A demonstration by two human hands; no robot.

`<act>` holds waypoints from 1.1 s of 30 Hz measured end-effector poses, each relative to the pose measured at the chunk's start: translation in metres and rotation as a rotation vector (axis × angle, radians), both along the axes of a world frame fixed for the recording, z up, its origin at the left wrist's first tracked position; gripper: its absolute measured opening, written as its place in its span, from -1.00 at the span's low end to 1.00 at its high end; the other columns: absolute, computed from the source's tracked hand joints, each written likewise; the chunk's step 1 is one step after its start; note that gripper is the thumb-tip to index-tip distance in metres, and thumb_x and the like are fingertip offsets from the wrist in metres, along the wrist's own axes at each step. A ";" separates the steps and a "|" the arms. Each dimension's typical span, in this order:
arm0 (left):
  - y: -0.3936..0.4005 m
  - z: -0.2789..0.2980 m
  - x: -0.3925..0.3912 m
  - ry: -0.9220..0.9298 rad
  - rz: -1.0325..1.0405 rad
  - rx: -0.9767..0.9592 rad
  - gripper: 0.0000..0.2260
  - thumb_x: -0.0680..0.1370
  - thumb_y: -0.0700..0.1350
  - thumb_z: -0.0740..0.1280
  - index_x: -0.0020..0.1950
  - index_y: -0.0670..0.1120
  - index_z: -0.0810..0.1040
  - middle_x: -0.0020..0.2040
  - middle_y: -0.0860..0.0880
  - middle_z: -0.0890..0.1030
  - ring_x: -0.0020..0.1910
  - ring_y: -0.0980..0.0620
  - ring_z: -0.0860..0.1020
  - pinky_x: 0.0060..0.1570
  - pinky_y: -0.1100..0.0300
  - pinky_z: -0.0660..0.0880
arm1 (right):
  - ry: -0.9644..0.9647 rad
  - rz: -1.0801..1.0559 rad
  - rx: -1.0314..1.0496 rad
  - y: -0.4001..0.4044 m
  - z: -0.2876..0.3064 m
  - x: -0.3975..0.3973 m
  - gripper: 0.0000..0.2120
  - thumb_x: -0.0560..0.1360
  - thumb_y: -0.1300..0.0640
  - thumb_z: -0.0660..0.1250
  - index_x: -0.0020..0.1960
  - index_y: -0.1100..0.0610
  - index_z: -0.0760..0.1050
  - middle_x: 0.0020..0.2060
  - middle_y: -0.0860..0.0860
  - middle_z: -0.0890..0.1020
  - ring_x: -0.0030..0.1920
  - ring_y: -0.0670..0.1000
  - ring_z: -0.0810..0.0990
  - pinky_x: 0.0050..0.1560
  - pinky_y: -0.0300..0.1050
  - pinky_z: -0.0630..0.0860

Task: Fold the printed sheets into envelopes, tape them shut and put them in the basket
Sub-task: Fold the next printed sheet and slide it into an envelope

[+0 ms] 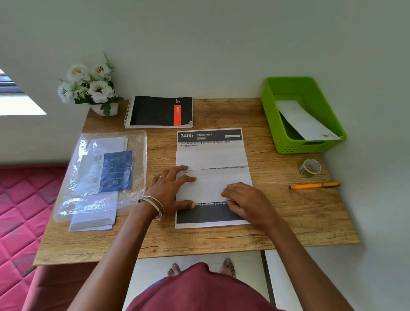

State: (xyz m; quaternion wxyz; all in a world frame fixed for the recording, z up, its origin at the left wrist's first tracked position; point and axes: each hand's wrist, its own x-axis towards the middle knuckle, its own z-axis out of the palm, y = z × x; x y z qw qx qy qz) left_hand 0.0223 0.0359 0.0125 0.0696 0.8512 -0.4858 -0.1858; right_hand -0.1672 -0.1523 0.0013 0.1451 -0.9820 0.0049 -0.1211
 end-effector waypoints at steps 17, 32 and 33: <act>0.003 -0.009 0.003 0.111 0.094 -0.229 -0.58 0.42 0.14 0.39 0.26 0.24 0.43 0.41 0.13 0.31 0.37 -0.01 0.26 0.35 -0.12 0.18 | -0.231 0.052 -0.268 -0.003 0.010 0.020 -0.69 0.34 0.32 0.45 0.07 0.21 0.60 -0.24 0.08 0.65 -0.27 0.07 0.59 -0.29 -0.11 0.45; -0.028 -0.002 -0.005 0.227 0.670 -0.490 -0.62 0.44 -0.05 0.42 0.23 -0.02 0.47 -0.06 0.07 0.59 -0.16 0.06 0.54 -0.14 0.17 0.45 | -0.258 -0.798 0.863 -0.032 0.006 0.043 -0.66 0.46 0.20 0.41 0.22 0.16 0.49 -0.11 0.04 0.63 -0.07 0.08 0.61 0.02 0.06 0.57; -0.029 -0.002 -0.005 0.236 0.687 -0.495 -0.52 0.42 -0.06 0.44 0.30 0.01 0.38 -0.02 0.09 0.57 -0.13 0.08 0.53 -0.08 0.15 0.45 | -0.237 -0.818 0.830 -0.033 0.004 0.048 -0.67 0.46 0.21 0.42 0.20 0.16 0.50 -0.14 0.03 0.63 -0.10 0.06 0.60 0.03 0.12 0.56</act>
